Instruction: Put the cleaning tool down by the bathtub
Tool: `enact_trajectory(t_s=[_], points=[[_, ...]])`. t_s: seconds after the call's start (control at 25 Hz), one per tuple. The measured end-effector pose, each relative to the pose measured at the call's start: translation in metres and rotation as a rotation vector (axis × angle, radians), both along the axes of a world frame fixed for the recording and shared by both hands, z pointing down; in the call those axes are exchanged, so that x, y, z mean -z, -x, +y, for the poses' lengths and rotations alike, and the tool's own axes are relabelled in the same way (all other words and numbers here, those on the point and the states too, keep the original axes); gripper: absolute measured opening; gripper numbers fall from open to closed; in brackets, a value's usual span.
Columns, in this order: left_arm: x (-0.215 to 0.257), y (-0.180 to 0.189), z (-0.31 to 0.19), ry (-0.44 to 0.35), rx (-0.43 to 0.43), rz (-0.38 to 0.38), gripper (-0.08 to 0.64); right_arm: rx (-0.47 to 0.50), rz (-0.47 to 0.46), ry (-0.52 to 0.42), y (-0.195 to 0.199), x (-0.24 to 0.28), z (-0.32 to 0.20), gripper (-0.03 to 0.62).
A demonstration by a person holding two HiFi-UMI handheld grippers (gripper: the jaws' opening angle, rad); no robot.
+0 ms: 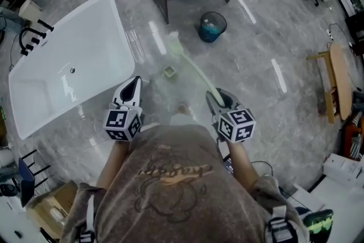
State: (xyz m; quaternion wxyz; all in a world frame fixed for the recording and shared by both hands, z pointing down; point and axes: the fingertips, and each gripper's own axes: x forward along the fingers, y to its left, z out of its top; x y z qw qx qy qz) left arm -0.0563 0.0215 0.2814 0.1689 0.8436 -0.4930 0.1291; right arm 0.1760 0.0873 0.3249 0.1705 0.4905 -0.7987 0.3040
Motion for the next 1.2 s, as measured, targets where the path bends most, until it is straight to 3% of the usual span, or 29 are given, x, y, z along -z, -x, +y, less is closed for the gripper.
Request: enact_trajectory(t_s=[0.36, 0.76, 1.2], points=[[-0.007, 0.008, -0.028, -0.007, 0.047, 0.020, 0.000, 0.072, 0.036, 0.037, 0.005, -0.007, -0.045, 0.098], [0.004, 0.021, -0.065, -0.078, -0.012, 0.043, 0.000, 0.083, 0.036, 0.037, 0.042, -0.006, -0.081, 0.098], [-0.011, 0.022, -0.092, -0.057, -0.056, 0.050, 0.000, 0.081, 0.014, 0.038, 0.066, -0.017, -0.116, 0.098]])
